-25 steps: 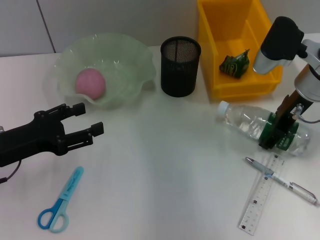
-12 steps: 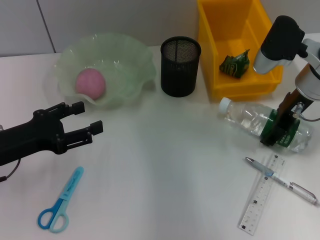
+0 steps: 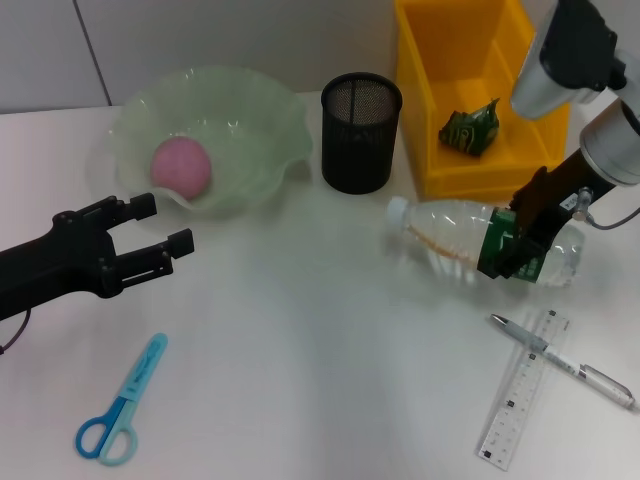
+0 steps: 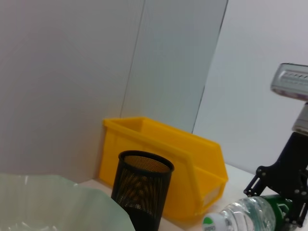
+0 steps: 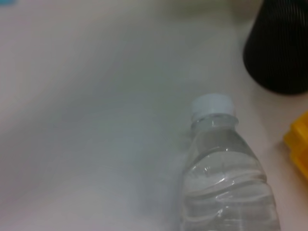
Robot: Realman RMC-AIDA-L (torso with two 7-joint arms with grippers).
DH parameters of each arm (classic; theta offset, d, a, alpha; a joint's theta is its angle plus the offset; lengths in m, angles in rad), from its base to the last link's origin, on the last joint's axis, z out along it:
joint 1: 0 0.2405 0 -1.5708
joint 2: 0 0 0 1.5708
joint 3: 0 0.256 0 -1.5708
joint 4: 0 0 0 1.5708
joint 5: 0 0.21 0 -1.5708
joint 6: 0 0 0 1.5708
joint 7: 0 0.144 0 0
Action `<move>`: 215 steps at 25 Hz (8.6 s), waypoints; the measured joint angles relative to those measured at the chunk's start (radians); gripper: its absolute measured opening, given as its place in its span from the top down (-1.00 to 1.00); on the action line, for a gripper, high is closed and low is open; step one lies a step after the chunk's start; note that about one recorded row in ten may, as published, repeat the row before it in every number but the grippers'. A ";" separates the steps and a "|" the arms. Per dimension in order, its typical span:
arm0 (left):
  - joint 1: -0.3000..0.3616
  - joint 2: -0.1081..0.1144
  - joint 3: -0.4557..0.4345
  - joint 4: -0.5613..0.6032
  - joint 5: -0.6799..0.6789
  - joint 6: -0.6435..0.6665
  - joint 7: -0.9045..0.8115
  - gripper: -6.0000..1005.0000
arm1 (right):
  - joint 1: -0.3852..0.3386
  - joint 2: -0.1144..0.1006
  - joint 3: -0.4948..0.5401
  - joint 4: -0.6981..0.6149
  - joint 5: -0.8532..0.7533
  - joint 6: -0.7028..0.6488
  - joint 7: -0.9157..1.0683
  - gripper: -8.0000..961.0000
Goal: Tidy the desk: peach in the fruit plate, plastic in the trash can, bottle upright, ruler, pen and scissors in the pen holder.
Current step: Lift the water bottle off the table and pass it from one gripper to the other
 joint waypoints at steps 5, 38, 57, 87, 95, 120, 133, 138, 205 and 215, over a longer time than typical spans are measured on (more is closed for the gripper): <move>0.002 -0.001 -0.006 -0.001 0.000 0.000 -0.001 -0.62 | -0.026 -0.003 0.007 -0.030 0.077 -0.021 -0.032 -0.60; -0.098 -0.068 -0.226 -0.185 -0.123 0.328 -0.017 -0.62 | -0.127 0.073 0.273 0.514 0.897 -0.130 -0.814 -0.61; -0.100 -0.072 -0.179 -0.211 -0.123 0.381 0.053 -0.62 | -0.110 0.076 0.219 0.604 0.919 -0.133 -0.868 -0.62; -0.111 -0.073 -0.158 -0.221 -0.130 0.382 0.085 -0.62 | -0.104 0.078 0.208 0.612 0.919 -0.122 -0.869 -0.64; -0.115 -0.073 -0.158 -0.221 -0.127 0.378 0.088 -0.62 | -0.100 0.079 0.208 0.611 0.919 -0.122 -0.869 -0.65; -0.106 -0.073 -0.158 -0.223 -0.131 0.399 0.101 -0.62 | -0.087 0.080 0.208 0.644 0.920 -0.120 -0.892 -0.66; -0.104 -0.073 -0.158 -0.223 -0.131 0.399 0.101 -0.22 | -0.089 0.080 0.208 0.643 0.920 -0.125 -0.895 -0.67; -0.104 -0.073 -0.158 -0.223 -0.131 0.399 0.101 -0.23 | -0.089 0.080 0.208 0.644 0.920 -0.126 -0.898 -0.67; -0.107 -0.064 -0.160 -0.212 -0.129 0.406 0.064 0.11 | -0.087 0.080 0.213 0.641 0.921 -0.131 -0.897 -0.71; -0.109 -0.066 -0.158 -0.212 -0.130 0.407 0.073 0.11 | -0.087 0.080 0.208 0.642 0.921 -0.131 -0.899 -0.72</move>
